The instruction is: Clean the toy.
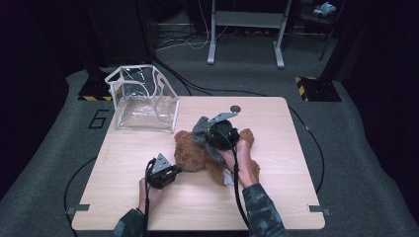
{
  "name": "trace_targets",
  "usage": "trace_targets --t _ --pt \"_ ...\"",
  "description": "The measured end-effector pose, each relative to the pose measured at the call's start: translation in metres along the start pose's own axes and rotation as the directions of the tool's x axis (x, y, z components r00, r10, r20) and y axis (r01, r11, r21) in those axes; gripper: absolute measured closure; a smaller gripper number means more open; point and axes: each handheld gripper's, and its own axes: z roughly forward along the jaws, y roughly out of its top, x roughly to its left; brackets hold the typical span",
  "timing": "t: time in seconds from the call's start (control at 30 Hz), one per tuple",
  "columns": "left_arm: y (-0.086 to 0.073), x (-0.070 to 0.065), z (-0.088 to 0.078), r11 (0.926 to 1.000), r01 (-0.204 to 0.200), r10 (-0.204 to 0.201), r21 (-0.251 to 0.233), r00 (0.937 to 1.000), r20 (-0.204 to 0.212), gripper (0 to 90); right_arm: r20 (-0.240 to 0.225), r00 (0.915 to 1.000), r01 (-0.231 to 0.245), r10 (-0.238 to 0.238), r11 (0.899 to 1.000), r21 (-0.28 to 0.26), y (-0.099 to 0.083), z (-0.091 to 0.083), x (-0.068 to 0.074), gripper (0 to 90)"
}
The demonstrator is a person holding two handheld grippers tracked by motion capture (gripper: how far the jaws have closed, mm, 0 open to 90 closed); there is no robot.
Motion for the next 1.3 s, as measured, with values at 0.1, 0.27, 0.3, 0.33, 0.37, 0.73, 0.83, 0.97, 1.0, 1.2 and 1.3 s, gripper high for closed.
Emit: trace_targets --t 0.1,0.27,0.3,0.33,0.37,0.73,0.83,0.97,1.0,1.2,1.3 --pt "0.0 0.0 0.0 1.0 -0.001 0.001 -0.001 1.0 0.002 82.5 -0.02 0.9998 0.009 -0.009 1.0 0.001 0.008 0.011 0.008 76.0" --pt "0.0 0.0 0.0 1.0 -0.006 0.006 -0.007 1.0 0.0 82.7 -0.036 0.9993 -0.002 0.003 1.0 0.011 0.015 0.027 0.018 75.9" --pt "0.0 0.0 -0.001 0.9999 -0.005 0.005 -0.009 1.0 0.003 82.7 -0.041 0.9991 -0.006 0.007 1.0 0.011 0.016 0.029 0.02 75.8" --pt "0.0 0.0 -0.001 0.9999 -0.008 0.008 -0.01 1.0 0.005 83.0 -0.044 0.9989 -0.017 0.018 1.0 0.017 0.017 0.032 0.022 75.8" --pt "0.0 0.0 -0.001 0.9999 -0.008 0.008 -0.013 0.9999 0.006 83.4 -0.041 0.9991 -0.011 0.012 1.0 0.017 0.017 0.034 0.023 75.9" --pt "-0.001 0.0 -0.001 0.9993 0.003 -0.003 -0.036 1.0 -0.006 84.3 -0.058 0.998 0.028 -0.027 1.0 0.013 0.001 0.027 0.041 76.1" --pt "-0.001 0.0 -0.001 0.9993 0.006 -0.007 -0.036 1.0 -0.005 84.4 -0.068 0.9974 0.027 -0.026 1.0 0.007 -0.009 0.024 0.046 76.3" --pt "-0.001 0.001 -0.002 0.9994 0.005 -0.005 -0.034 1.0 -0.002 84.4 -0.095 0.9952 0.026 -0.024 1.0 0.015 -0.023 0.022 0.054 76.7" --pt "-0.001 0.001 -0.002 0.9995 0.002 -0.002 -0.03 1.0 -0.001 84.5 -0.103 0.9938 0.044 -0.042 0.999 0.014 -0.027 0.022 0.054 76.9" --pt "-0.001 0.001 -0.002 0.9995 0.009 -0.009 -0.031 1.0 0.003 84.6 -0.155 0.9871 0.049 -0.04 0.997 0.058 -0.053 0.037 0.062 79.1" --pt "-0.001 0.001 -0.002 0.9993 0.015 -0.015 -0.034 0.9999 0.001 84.6 -0.17 0.9849 0.049 -0.034 0.995 0.088 -0.064 0.047 0.063 79.7"
